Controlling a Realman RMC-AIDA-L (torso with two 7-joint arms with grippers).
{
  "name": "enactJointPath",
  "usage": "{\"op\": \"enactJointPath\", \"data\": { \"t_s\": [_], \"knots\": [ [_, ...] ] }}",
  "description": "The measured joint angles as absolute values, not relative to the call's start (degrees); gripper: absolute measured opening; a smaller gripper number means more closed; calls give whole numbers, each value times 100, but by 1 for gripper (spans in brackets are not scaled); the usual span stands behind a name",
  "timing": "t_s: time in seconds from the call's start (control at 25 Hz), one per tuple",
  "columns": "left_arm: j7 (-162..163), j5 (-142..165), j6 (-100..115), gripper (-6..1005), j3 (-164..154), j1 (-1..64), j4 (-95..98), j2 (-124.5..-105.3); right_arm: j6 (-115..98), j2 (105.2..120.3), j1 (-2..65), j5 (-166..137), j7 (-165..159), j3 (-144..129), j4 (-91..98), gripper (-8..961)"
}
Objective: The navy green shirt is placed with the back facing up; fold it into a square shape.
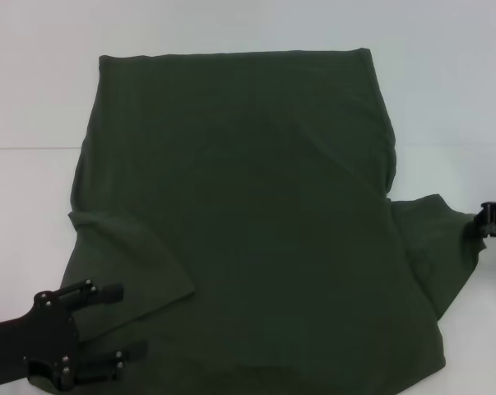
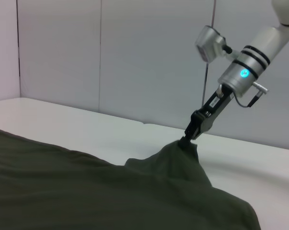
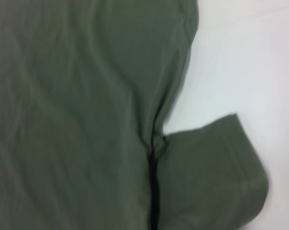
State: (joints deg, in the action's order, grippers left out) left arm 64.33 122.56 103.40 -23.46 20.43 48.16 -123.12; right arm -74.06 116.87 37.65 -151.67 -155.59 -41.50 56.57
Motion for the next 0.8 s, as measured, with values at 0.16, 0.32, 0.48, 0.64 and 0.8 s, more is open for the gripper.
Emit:
{"op": "enactJointPath", "data": {
  "t_s": [0.16,0.32,0.48,0.64,0.8],
  "knots": [
    [6436,12258,10308,860,-2347,2054,4816,-12313,-7404,11693,3652,-14953,-15548,-4080,5868,19],
    [6476,12261,10300,860,-2346,2072,4816,-12304,-7362,11673,3576,-14752,-15541,-4077,5964,19],
    [6570,12261,10299,860,-2347,2091,4816,-12275,-7344,11678,3579,-14625,-15445,-4082,5974,19],
    [6574,12261,10299,860,-2346,2092,4817,-12271,-7340,11725,3690,-14529,-15348,-4132,6016,20],
    [6575,12261,10300,859,-2347,2085,4816,-12270,-7411,11765,3840,-14321,-15236,-4265,6033,20]
  ]
}}
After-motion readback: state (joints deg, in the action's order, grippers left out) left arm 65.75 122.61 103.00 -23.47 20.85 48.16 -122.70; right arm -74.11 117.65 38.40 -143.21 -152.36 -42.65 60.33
